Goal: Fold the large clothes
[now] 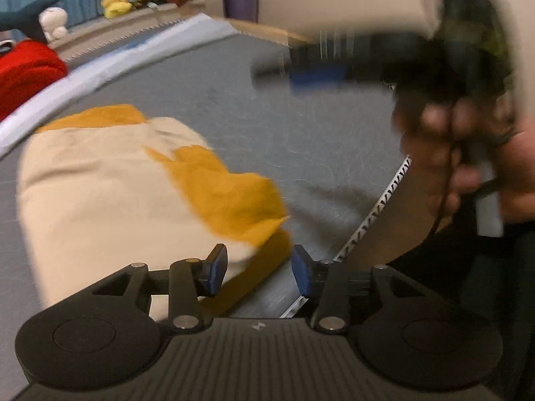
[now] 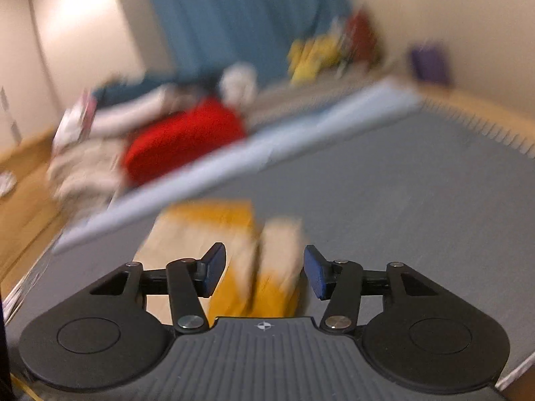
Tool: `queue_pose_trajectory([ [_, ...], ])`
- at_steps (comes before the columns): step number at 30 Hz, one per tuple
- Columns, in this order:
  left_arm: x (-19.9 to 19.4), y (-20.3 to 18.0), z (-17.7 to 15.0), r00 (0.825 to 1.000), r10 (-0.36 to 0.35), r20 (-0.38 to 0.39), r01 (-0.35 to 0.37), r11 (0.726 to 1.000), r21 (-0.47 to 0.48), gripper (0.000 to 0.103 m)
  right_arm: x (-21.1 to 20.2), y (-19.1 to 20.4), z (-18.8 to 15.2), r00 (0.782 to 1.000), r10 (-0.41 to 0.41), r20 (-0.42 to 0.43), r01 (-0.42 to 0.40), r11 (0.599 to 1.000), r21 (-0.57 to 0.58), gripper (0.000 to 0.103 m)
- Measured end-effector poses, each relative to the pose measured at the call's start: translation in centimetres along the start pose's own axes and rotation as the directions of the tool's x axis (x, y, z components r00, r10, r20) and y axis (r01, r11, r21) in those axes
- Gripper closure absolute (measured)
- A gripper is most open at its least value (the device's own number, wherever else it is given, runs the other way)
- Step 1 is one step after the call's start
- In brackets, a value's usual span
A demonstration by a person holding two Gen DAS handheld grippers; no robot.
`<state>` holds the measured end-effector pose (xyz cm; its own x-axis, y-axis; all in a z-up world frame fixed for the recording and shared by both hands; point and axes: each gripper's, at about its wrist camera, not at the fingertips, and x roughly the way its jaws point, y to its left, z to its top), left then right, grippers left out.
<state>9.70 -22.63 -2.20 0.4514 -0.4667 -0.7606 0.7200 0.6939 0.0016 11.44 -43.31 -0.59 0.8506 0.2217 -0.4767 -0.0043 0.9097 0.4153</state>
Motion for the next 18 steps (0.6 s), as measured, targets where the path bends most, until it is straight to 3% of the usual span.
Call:
queue_pose_trajectory([
  [2,-1.9,1.7,-1.0,0.999,0.046,0.005,-0.046,0.999,-0.001,0.054,1.9,0.4,-0.5,0.994,0.026,-0.108,-0.025,1.000,0.014,0.050],
  [4,-3.1,4.2,-2.1,0.995,0.104,-0.007,-0.104,0.994,-0.027,0.054,3.9,0.7,-1.3,0.974,0.036,-0.224,-0.031,0.999,0.026,0.050],
  [8,-3.8,8.9,-3.3,0.982,0.186,-0.024,-0.188,0.973,-0.132,0.053,6.5,2.5,-3.4,0.929,-0.025,-0.368,0.024,1.000,-0.007,0.053],
  [12,-3.2,12.1,-4.3,0.979,0.203,-0.022,-0.203,0.955,-0.214,0.053,5.5,4.2,-3.9,0.936,-0.053,-0.347,0.029,0.997,-0.074,0.100],
  [15,-3.5,13.3,-4.6,0.982,0.190,0.002,-0.185,0.959,-0.215,0.047,2.4,3.7,-2.2,0.978,0.017,-0.206,-0.017,1.000,0.005,0.102],
  [17,-3.0,14.3,-4.0,0.985,0.172,0.022,-0.164,0.965,-0.206,0.046,0.0,2.4,-1.4,0.991,0.090,-0.104,-0.077,0.990,0.117,0.102],
  [18,-2.9,14.8,-4.0,0.986,0.162,0.028,-0.153,0.967,-0.202,0.045,-0.8,1.8,-1.4,0.993,0.085,-0.076,-0.074,0.988,0.135,0.102],
])
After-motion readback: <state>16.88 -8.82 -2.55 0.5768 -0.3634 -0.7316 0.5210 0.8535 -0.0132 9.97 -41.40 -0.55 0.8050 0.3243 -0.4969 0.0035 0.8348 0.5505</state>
